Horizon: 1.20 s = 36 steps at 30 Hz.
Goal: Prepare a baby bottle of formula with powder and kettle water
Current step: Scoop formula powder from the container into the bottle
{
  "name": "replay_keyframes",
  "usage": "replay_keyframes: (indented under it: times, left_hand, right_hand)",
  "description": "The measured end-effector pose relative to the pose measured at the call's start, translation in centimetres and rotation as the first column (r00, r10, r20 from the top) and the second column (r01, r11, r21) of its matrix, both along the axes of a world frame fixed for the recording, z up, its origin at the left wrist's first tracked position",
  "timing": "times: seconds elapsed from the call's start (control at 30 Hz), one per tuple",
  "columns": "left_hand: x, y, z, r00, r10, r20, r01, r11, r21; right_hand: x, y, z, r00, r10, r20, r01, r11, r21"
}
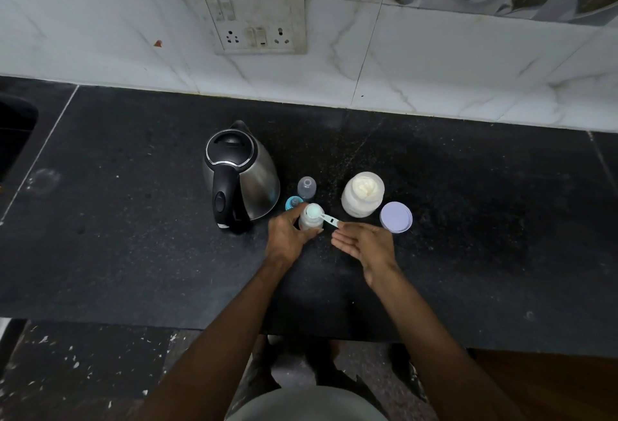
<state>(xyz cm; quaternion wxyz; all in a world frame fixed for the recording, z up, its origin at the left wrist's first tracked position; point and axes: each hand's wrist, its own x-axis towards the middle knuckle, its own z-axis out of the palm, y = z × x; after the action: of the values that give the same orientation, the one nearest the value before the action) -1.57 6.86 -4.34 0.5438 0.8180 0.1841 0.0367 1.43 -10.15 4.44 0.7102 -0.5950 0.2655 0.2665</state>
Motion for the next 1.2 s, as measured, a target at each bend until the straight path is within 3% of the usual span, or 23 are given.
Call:
replay_keyframes:
  times: [0.23, 0.37, 0.47, 0.57, 0.67, 0.77, 1.03, 1.2]
  left_hand:
    - [0.1, 0.1, -0.3, 1.0, 0.005, -0.018, -0.005, 1.0, -0.022]
    - [0.3, 0.0, -0.3, 0.999, 0.02, -0.033, -0.021, 0.999, -0.034]
    - [0.3, -0.1, -0.4, 0.999, 0.03, -0.043, -0.032, 0.998, -0.048]
    - [0.3, -0.1, -0.5, 0.998, 0.032, -0.052, -0.035, 0.998, -0.055]
    - [0.2, -0.1, -0.6, 0.998, 0.035, -0.052, -0.038, 0.997, -0.064]
    - [0.2, -0.2, -0.7, 0.998, 0.039, -0.05, -0.043, 0.996, -0.078]
    - [0.2, -0.1, -1.1, 0.997, 0.047, -0.063, -0.051, 0.996, -0.066]
    - [0.1, -0.1, -1.2, 0.997, 0.048, -0.066, -0.052, 0.996, -0.066]
  right_hand:
    - [0.0, -0.7, -0.1, 0.977, -0.078, -0.197, 0.114, 0.977, 0.179]
    - [0.8, -2.1, 0.9, 0.973, -0.133, -0.187, 0.174, 0.96, 0.221]
    - [2.1, -3.5, 2.5, 0.982, -0.185, -0.044, 0.19, 0.969, 0.158]
    - [3.8, -5.4, 3.8, 0.941, -0.023, 0.338, 0.1, 0.972, -0.213]
    - [5.7, -7.5, 3.7, 0.702, 0.402, 0.588, 0.111, 0.754, -0.648]
    - [7.4, -8.6, 2.6, 0.501, 0.674, 0.543, 0.205, 0.517, -0.831]
    - [9.0, -6.4, 0.5, 0.322, 0.93, 0.177, 0.292, 0.081, -0.953]
    - [9.7, -4.2, 1.8, 0.224, 0.974, -0.01, 0.282, -0.075, -0.956]
